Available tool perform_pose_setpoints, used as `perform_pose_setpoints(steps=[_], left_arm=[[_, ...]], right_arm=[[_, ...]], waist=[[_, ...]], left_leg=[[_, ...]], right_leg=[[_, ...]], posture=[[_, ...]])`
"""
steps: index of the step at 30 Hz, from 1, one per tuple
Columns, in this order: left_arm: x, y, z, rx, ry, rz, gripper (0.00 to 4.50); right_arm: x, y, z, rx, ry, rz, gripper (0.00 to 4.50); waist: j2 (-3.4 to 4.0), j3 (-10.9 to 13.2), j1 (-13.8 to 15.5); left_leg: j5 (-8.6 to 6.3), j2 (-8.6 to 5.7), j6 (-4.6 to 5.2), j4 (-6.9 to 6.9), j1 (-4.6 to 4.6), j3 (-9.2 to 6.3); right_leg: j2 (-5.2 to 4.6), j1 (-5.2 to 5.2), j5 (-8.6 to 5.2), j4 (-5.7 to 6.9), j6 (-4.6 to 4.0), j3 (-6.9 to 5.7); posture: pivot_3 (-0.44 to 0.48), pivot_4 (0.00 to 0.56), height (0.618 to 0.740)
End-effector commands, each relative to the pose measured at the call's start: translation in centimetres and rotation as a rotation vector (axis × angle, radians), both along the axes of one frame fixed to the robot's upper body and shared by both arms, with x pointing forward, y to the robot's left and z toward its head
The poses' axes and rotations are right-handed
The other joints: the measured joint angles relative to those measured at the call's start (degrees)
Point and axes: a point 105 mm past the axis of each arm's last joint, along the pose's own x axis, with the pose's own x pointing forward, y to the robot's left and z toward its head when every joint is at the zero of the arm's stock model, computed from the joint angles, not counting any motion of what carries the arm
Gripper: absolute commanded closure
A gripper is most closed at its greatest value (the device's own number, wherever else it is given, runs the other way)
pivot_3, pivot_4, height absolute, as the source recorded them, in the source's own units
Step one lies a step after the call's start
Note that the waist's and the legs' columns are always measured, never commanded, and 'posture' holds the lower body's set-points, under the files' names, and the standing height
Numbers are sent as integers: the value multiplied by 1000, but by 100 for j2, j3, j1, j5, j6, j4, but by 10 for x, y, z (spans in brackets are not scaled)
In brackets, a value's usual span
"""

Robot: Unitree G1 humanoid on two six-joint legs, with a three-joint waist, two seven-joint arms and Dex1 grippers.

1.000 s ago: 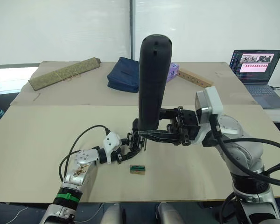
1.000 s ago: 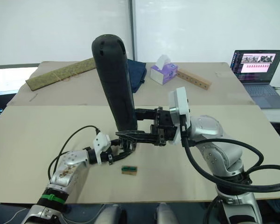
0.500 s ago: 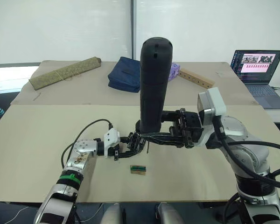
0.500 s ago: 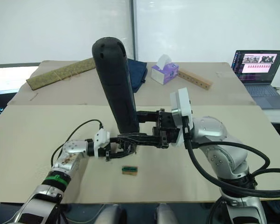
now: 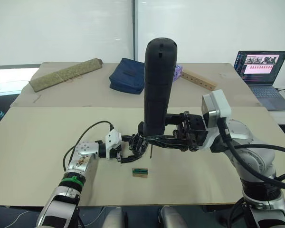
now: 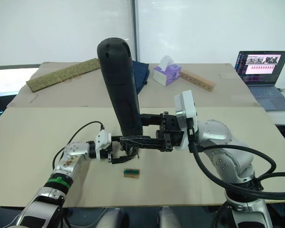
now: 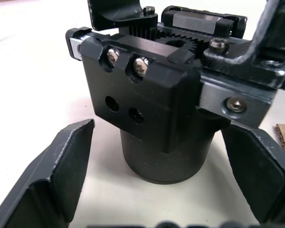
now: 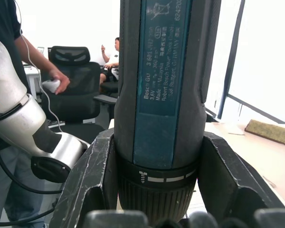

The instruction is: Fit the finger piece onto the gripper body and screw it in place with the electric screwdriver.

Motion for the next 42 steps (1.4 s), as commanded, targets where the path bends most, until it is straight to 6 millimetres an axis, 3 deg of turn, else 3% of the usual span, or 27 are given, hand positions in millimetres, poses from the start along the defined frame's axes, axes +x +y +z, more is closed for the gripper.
perform_pose_setpoints(steps=[1,5,13,27,31,42], left_arm=[[-11,6,-6,-4,25,34,50],[-19,-2,-3,-6,16,85,50],[-17,-12,-1,-5,37,179,50],[-13,-30,-2,-6,66,153,50],[-16,-21,-11,40,57,162,50],[-13,-1,-11,13,90,239,50]], right_arm=[[-7,-3,15,34,-65,21,2597],[-6,-1,18,53,-66,26,2597],[-5,1,20,54,-66,35,2597],[-5,4,25,49,-77,41,2597],[-5,6,28,45,-88,47,2597],[-3,9,29,42,-90,67,2597]], waist=[[0,0,-38],[0,0,-26],[0,0,22],[0,0,27],[0,0,15],[0,0,-20]], left_leg=[[0,1,0,-2,1,-5],[0,2,0,-4,2,-9],[0,-2,0,0,0,-9],[0,-4,0,0,-1,-7],[0,-4,0,0,0,-8],[0,1,0,-2,6,-8]], right_leg=[[1,-2,0,1,0,3],[-1,-2,0,2,0,4],[-5,0,0,0,1,4],[-4,-1,1,-1,1,4],[-4,0,1,-1,1,4],[-1,-1,1,5,-1,4]], posture=[[0,150,740],[0,150,740],[0,150,740],[0,150,740],[0,150,740],[0,150,740]])
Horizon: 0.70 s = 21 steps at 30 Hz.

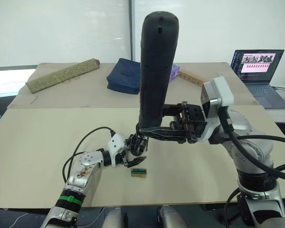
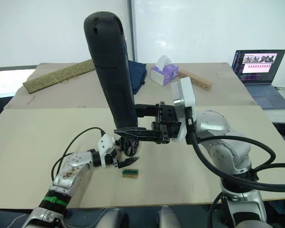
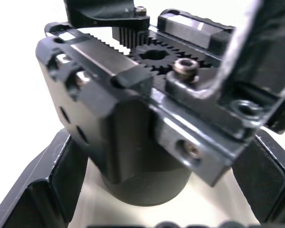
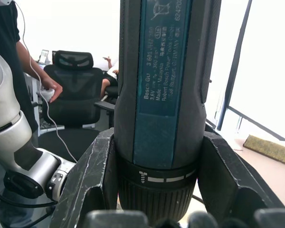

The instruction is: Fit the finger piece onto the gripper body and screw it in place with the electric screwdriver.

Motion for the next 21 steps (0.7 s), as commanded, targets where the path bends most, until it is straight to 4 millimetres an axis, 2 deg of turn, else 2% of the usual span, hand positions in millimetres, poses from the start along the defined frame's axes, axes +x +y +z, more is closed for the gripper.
perform_pose_setpoints(steps=[1,6,16,21], left_arm=[[-2,16,-10,28,41,38,50],[-4,18,-10,34,44,35,50],[-7,2,-8,28,49,-15,50],[-5,1,-12,34,59,-11,50]], right_arm=[[-6,-1,12,26,-53,24,2597],[-6,-1,11,24,-51,27,2597],[-5,0,12,25,-53,26,2597],[-5,1,12,24,-56,26,2597]], waist=[[0,0,-9],[0,0,-16],[0,0,-2],[0,0,17]], left_leg=[[0,1,0,0,0,0],[0,2,0,-2,2,0],[0,1,0,-2,2,1],[0,-1,0,-1,1,2]], right_leg=[[1,0,0,0,0,0],[1,1,0,0,0,0],[0,1,0,0,0,0],[-2,2,0,-2,0,0]], posture=[[0,150,740],[0,150,740],[0,150,740],[0,150,740]])
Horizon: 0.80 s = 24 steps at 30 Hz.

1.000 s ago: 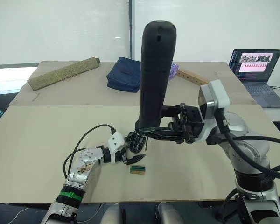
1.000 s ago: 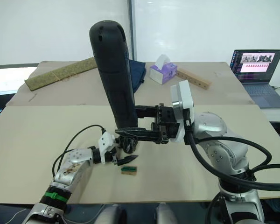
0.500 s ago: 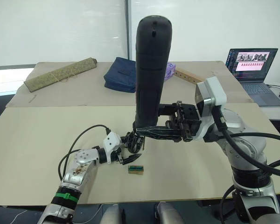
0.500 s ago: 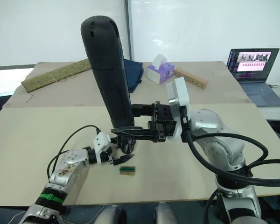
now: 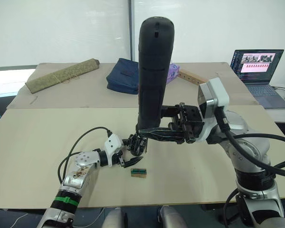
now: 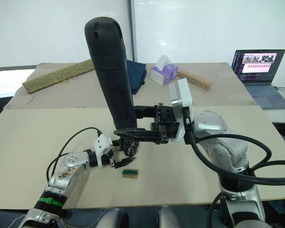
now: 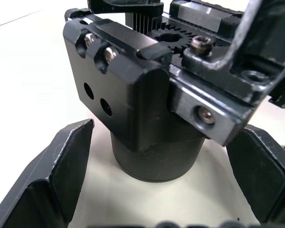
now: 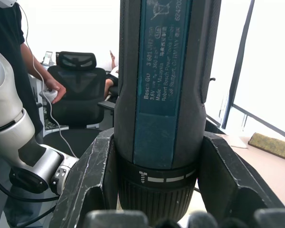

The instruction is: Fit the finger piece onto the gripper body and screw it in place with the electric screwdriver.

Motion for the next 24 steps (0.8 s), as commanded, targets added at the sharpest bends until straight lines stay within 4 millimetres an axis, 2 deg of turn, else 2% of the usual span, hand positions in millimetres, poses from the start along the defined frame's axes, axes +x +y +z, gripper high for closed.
perform_pose_setpoints(steps=[1,3,4,6,9,19,24], left_arm=[[-4,-2,-12,12,43,-8,50],[-3,0,-14,13,48,-1,50],[-3,1,-15,13,52,1,285],[-3,3,-18,21,56,5,871],[-2,4,-20,24,58,9,2240],[-3,6,-22,30,64,-1,2234],[-4,6,-23,36,65,-2,2234]], right_arm=[[-6,0,14,25,-65,17,2597],[-6,1,15,26,-68,17,2597],[-6,1,15,26,-70,18,2597],[-6,3,17,27,-75,23,2597],[-4,8,20,33,-80,30,2597],[2,31,31,55,-97,66,2597],[9,42,27,41,-105,56,2597]], waist=[[0,0,7],[0,0,8],[0,0,8],[1,0,7],[1,-1,7],[8,-5,4],[9,-6,6]], left_leg=[[0,-1,0,0,0,0],[0,-1,0,1,0,1],[0,-1,0,0,0,1],[0,-1,0,0,1,0],[0,0,0,0,3,0],[0,0,0,1,7,1],[0,0,0,0,8,1]], right_leg=[[0,0,0,0,0,0],[-1,0,0,-1,0,1],[-1,1,0,-1,0,1],[-1,1,0,0,0,1],[0,2,0,2,0,1],[0,3,0,6,0,1],[0,2,0,9,-1,0]], posture=[[0,150,740],[0,150,740],[0,150,740],[0,150,740],[0,150,740],[0,150,740],[0,150,740]])
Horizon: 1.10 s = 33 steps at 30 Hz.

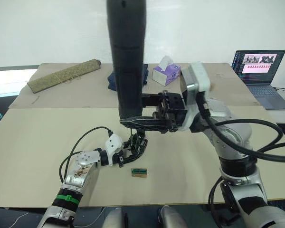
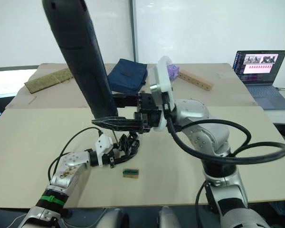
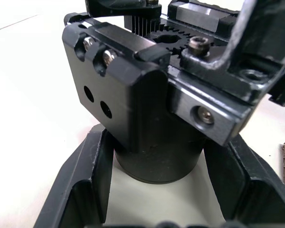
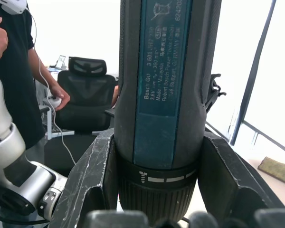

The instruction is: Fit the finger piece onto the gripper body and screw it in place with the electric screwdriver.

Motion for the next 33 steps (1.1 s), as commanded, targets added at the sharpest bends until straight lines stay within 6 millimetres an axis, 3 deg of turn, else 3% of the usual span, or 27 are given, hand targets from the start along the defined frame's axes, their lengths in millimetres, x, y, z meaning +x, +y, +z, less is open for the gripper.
perform_pose_setpoints(steps=[1,14,33], left_arm=[[-6,5,-21,39,75,8,2234],[-8,6,-23,46,83,8,2234],[-10,4,-25,47,93,13,2234]], right_arm=[[0,5,10,28,-72,-12,2597],[16,21,-8,-23,-74,-64,2597],[20,24,-22,-56,-60,-71,2597]], waist=[[0,0,-2],[0,0,-4],[1,0,-13]], left_leg=[[0,0,0,0,0,1],[0,0,0,0,0,2],[0,0,0,-2,1,2]], right_leg=[[-1,0,0,0,0,0],[0,-2,0,2,0,0],[0,-3,0,2,-1,0]], posture=[[0,150,740],[0,150,740],[0,150,740]])
